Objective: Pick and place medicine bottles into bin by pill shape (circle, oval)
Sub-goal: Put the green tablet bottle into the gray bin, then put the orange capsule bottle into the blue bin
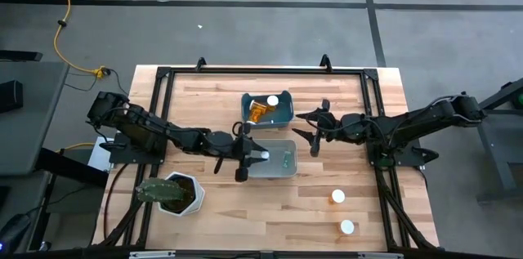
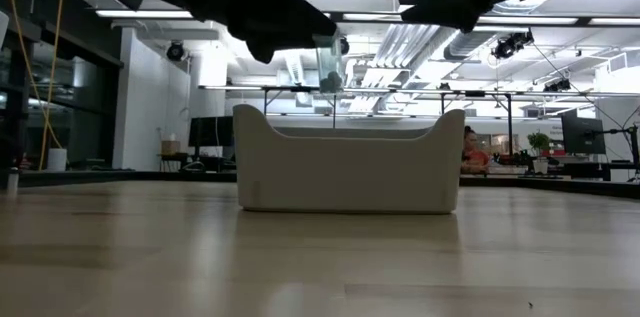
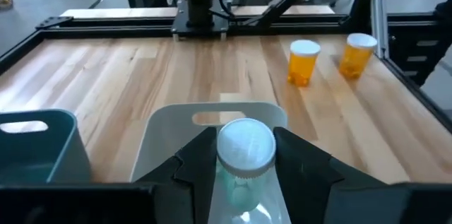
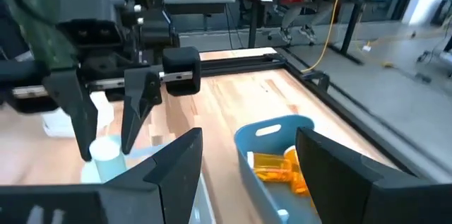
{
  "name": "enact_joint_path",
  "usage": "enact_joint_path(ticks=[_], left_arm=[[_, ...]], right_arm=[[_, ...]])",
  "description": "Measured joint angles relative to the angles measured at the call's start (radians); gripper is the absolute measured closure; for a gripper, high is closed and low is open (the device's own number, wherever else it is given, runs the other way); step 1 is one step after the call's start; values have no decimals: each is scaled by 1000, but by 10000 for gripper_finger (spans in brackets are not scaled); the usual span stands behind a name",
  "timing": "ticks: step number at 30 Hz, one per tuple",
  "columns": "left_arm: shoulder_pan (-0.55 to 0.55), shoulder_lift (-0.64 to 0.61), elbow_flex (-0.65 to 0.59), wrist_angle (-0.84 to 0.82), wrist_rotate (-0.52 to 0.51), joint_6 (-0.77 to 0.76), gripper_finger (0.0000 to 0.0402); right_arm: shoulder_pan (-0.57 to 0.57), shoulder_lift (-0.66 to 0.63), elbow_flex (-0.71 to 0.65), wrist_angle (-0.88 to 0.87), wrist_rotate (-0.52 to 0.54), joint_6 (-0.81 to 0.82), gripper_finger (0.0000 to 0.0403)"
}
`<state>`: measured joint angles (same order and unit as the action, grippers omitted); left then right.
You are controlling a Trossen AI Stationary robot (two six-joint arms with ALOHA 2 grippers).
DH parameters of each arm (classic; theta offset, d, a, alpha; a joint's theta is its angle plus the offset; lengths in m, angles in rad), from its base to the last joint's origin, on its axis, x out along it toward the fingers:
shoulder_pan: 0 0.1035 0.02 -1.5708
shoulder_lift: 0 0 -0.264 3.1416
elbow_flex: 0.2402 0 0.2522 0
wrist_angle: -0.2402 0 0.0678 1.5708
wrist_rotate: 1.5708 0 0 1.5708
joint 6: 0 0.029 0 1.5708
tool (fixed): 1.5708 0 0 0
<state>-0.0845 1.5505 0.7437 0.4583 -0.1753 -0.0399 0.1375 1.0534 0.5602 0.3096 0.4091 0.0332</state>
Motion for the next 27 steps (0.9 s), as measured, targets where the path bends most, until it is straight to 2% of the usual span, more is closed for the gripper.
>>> enact_joint_path(ticks=[9, 14, 20, 27], left_arm=[[-17, 0, 0, 1, 16, -9, 276], [-10, 0, 0, -82, 3, -9, 275], [15, 0, 0, -184, -2, 6, 267], [21, 0, 0, -193, 6, -41, 214]], right_arm=[[0, 0, 0, -24, 0, 270, 181], [0, 0, 0, -52, 0, 355, 181], [0, 0, 0, -78, -23, 360, 181], [0, 0, 0, -112, -52, 344, 181]])
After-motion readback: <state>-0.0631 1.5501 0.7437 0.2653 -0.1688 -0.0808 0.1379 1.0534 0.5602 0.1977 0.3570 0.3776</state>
